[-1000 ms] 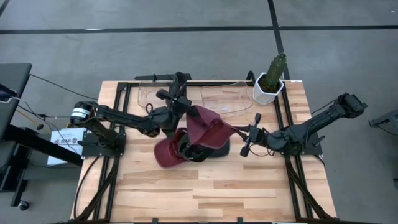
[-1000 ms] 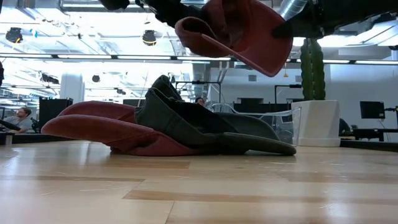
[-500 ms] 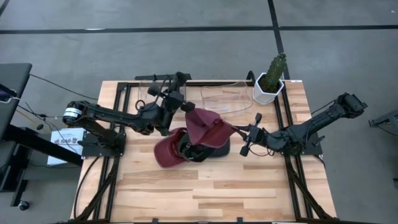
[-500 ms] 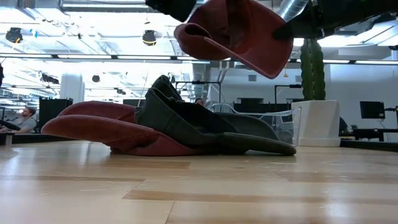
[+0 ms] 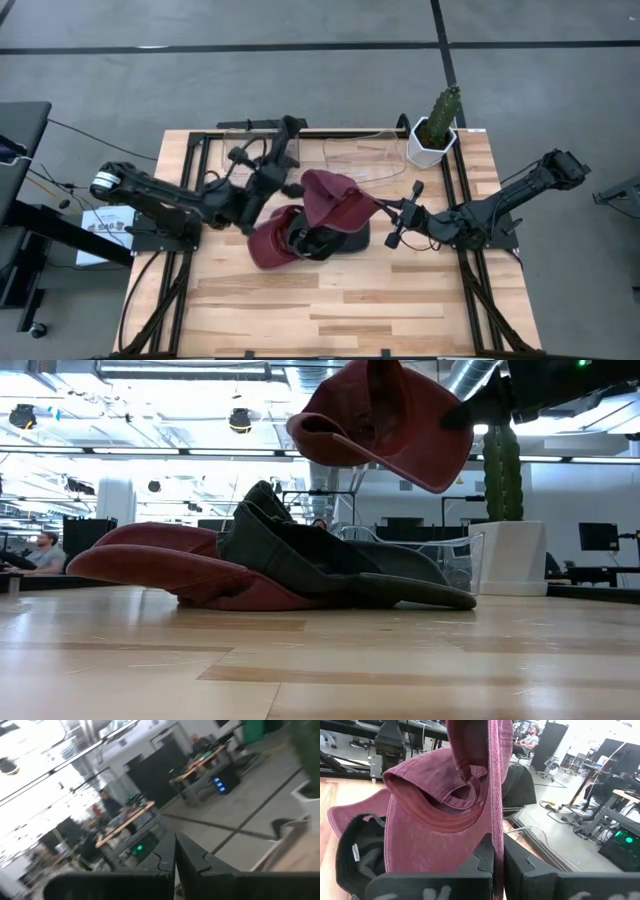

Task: Pick & Place hat
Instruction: Put the red cap into the right transparent bin

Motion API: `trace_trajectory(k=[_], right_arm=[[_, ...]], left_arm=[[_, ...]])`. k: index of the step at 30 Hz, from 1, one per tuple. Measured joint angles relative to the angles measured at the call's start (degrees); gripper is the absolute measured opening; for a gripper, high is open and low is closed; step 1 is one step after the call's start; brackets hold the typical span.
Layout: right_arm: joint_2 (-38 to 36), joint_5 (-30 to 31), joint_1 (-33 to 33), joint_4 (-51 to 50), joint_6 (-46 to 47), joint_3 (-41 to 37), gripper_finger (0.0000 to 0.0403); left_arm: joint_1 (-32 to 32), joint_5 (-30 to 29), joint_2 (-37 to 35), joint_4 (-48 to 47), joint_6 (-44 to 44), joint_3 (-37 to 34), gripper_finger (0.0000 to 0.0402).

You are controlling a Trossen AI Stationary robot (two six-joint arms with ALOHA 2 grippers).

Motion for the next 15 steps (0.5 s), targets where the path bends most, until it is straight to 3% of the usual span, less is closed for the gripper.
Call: trace_trajectory(k=[6, 15], right_arm=[[-0.01, -0.17, 0.00, 0.00, 0.00, 0.00, 0.0001], [-0.01, -2.42, 0.00, 0.00, -0.02, 0.01, 0.0001]], left_arm=[[-7.86, -0.27, -3.16, -0.08, -0.72, 0.00, 0.0007], [-19.32, 2.08, -5.68, -2.27, -10.68, -0.04, 0.0008]])
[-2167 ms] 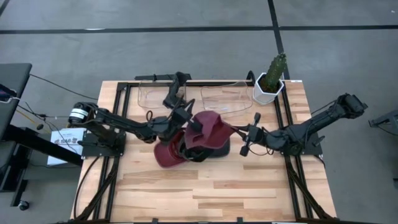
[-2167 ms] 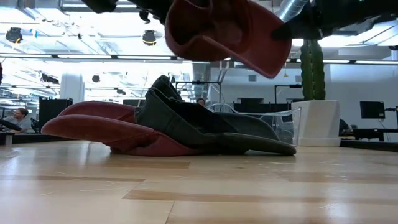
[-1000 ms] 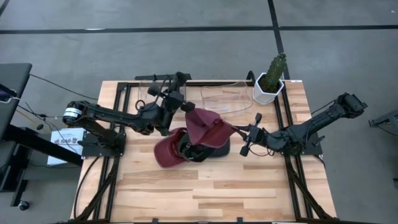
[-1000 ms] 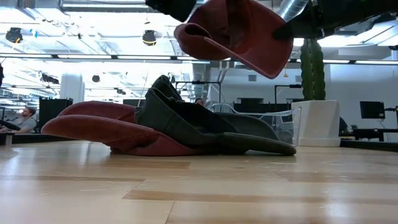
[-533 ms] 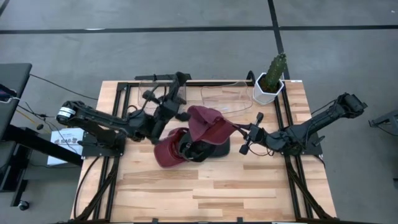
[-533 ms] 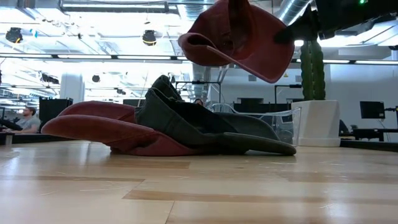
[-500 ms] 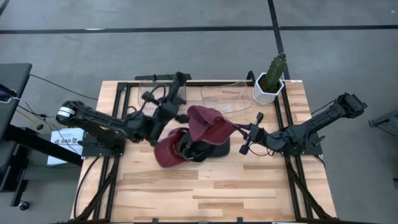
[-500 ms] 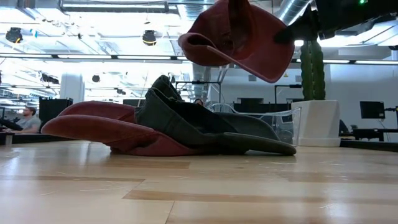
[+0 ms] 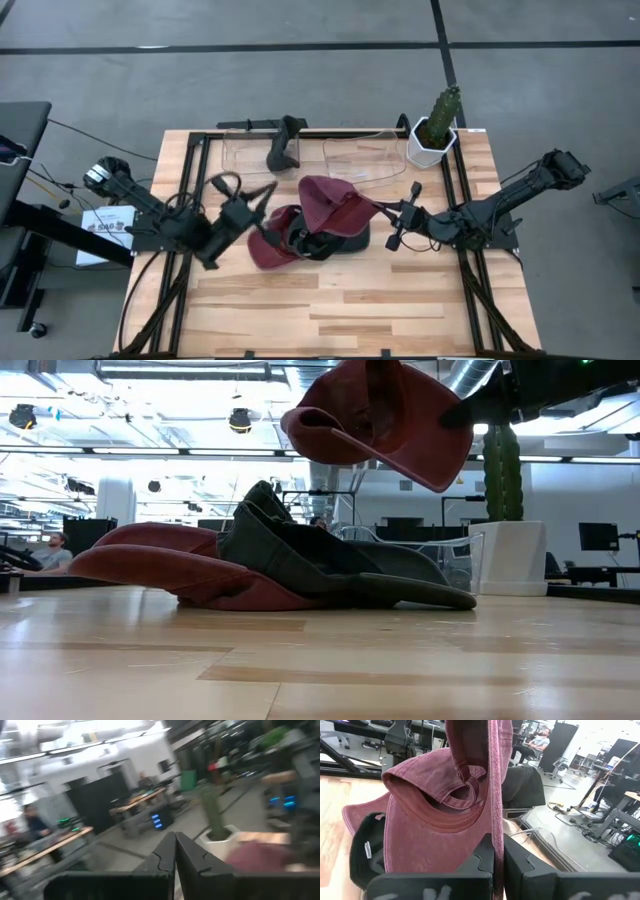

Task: Pick & Place hat
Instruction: Put the red cap into the right transparent bin

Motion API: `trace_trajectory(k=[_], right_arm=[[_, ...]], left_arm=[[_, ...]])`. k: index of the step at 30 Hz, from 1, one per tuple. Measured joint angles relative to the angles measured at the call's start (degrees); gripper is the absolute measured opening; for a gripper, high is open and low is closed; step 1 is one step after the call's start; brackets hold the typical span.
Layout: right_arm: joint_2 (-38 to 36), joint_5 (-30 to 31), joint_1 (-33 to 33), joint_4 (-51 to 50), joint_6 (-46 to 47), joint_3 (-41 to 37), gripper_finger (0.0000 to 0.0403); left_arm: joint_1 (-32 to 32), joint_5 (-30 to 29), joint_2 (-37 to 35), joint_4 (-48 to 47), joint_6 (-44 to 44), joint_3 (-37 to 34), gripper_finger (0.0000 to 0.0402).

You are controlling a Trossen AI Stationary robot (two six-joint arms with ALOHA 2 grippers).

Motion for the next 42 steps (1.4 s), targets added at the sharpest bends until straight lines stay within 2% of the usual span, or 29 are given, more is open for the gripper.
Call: trace_trajectory(k=[3, 6, 12, 17, 20, 23, 31, 42], right_arm=[[0.00, 0.02, 0.00, 0.00, 0.00, 0.00, 0.0001], [0.00, -0.18, 0.00, 0.00, 0.00, 0.00, 0.0001], [0.00, -1.86, 0.00, 0.00, -0.02, 0.00, 0.0001], [0.01, -5.54, 0.00, 0.02, -1.03, 0.00, 0.0001], [0.02, -7.27, 0.00, 0.04, -1.57, 0.00, 0.0001], [0.00, -8.34, 0.00, 0.02, -1.75, 0.00, 0.0001], [0.00, -10.08, 1.29, 0.00, -3.42, -0.01, 0.0001], [-0.05, -10.19, 2.25, 0.19, -4.07, 0.00, 0.0002]], left_arm=[[-3.27, 4.84, 0.12, -6.33, -7.92, -0.03, 0.0008], [-5.35, 13.77, -0.05, -15.97, -19.49, -0.08, 0.0008], [-3.24, 40.20, -2.35, -33.69, -39.64, -0.09, 0.0008], [3.52, 61.49, -4.84, -43.38, -44.08, -0.09, 0.0008], [8.31, 69.74, -5.48, -46.15, -44.06, -0.09, 0.0008], [13.00, 73.58, -5.70, -48.66, -44.14, -0.09, 0.0008], [22.64, 74.03, -8.55, -49.85, -49.85, -5.11, 0.0012], [30.03, 74.07, -18.88, -47.37, -55.47, -17.09, 0.0094]])
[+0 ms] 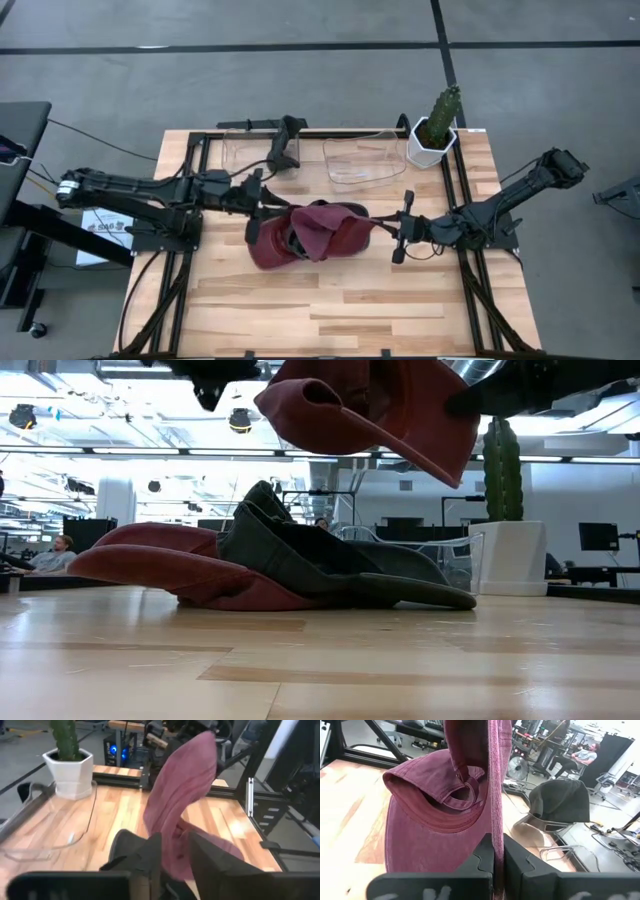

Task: Pick & Place hat
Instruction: Put the red cap into the right transparent bin

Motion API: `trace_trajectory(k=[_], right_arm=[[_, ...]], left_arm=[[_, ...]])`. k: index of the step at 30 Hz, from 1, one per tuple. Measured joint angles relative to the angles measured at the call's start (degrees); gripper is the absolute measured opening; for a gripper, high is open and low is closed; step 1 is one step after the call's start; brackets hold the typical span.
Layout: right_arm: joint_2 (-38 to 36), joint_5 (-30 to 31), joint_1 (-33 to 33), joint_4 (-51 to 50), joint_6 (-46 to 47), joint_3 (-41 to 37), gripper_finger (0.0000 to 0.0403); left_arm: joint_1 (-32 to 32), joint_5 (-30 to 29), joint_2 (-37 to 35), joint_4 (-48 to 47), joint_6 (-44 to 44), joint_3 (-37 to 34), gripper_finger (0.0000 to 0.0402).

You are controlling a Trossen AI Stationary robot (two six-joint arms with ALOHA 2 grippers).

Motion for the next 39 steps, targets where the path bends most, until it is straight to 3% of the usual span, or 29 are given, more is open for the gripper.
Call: trace_trajectory(k=[6, 14, 39], right_arm=[[0.00, 0.00, 0.00, 0.23, 0.00, 0.00, 0.0002], [0.00, 0.02, 0.00, 0.27, -0.08, 0.00, 0.0002], [0.00, 0.11, 0.00, 0.72, -0.52, 0.00, 0.0002]], left_arm=[[0.31, 0.50, -0.35, 4.61, -1.52, -4.58, 0.0122], [0.27, 6.62, 0.54, 9.44, -2.61, -5.77, 0.0128], [2.91, 4.88, 4.15, 10.93, -4.71, -5.77, 0.0127]])
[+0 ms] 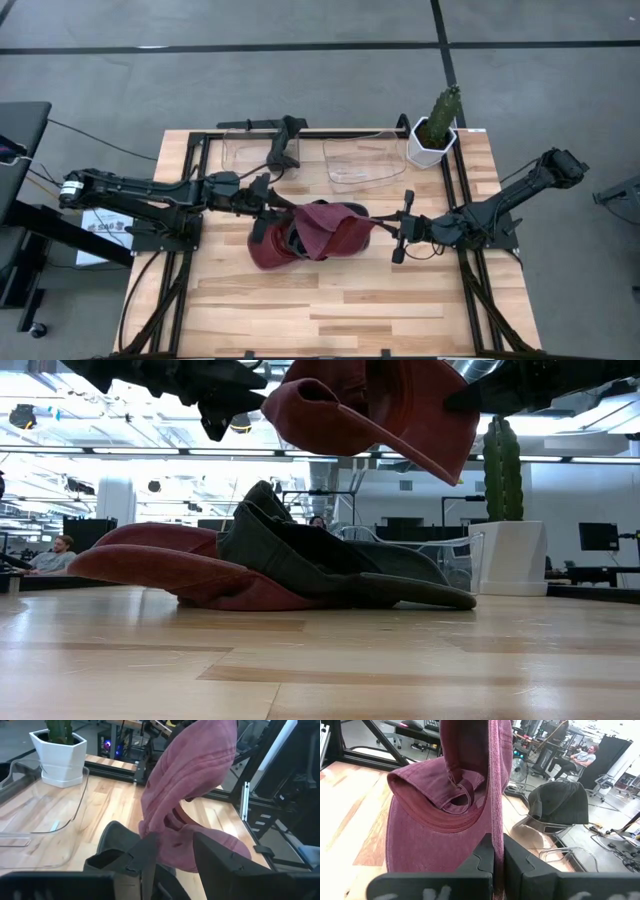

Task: Pick & Place hat
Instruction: Put the red cap into the right transparent bin

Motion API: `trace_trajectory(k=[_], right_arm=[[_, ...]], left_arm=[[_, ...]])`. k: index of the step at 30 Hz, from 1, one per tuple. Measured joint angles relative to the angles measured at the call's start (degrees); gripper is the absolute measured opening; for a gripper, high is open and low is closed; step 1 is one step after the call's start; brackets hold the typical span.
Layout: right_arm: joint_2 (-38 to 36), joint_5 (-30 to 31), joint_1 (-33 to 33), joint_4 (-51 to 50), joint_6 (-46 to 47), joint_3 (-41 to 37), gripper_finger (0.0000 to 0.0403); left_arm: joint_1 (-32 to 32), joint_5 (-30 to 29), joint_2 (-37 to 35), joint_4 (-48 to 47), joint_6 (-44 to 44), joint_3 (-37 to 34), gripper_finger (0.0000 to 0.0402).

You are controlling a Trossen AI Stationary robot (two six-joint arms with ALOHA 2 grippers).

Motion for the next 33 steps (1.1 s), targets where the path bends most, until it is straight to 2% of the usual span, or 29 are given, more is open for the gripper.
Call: trace_trajectory(k=[23, 33], right_arm=[[0.00, -0.07, -0.07, 0.52, -0.11, 0.00, 0.0002], [0.00, -0.05, -0.07, 0.85, -0.09, 0.00, 0.0002]], left_arm=[[-0.04, 1.53, -0.01, 0.05, -1.53, 0.00, 0.0127], [-0.04, 1.51, 3.47, 3.37, -1.53, 0.02, 0.0127]])
